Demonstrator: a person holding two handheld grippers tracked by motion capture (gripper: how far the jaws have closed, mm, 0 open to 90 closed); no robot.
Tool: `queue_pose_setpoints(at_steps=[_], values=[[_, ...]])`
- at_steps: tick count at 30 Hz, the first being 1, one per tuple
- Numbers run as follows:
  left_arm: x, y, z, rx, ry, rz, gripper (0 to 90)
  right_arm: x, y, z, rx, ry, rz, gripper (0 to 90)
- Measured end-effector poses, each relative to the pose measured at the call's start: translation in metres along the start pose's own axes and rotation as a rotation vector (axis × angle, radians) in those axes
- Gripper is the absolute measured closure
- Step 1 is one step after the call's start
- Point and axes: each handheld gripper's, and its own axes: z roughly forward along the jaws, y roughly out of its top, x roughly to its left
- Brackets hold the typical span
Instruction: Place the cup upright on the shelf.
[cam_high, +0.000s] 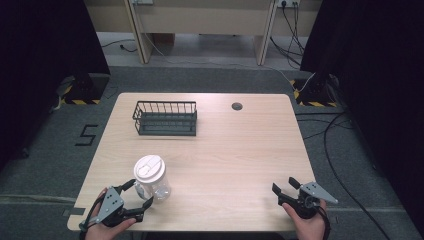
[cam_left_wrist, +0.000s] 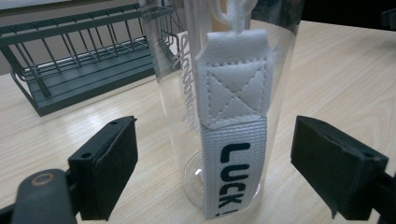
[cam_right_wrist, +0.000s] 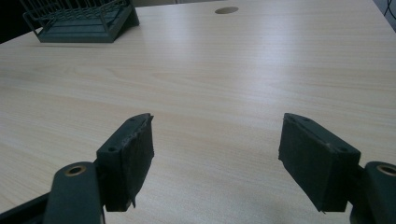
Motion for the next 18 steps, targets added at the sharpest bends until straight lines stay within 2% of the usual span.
queue_pose_setpoints(at_steps=[4,7,13,18], values=[[-0.001,0.001,0.001,-0.008,-0.005,-0.009,14.4,0.000,0.000,0.000,-0.002,-0.001,0.000,26.8],[-0.002,0.002,0.005,-0.010,-0.013,-0.034,14.4,0.000,0.000,0.000,-0.001,-0.004,-0.001,26.7],[-0.005,0.004,0.012,0.002,-0.026,-0.015,14.4,0.000,0.000,-0.001,-0.001,-0.006,-0.011,26.7],[-0.004,0.005,0.023,0.012,-0.027,-0.013,14.3,-0.001,0.000,-0.001,-0.003,-0.001,0.009,26.7]])
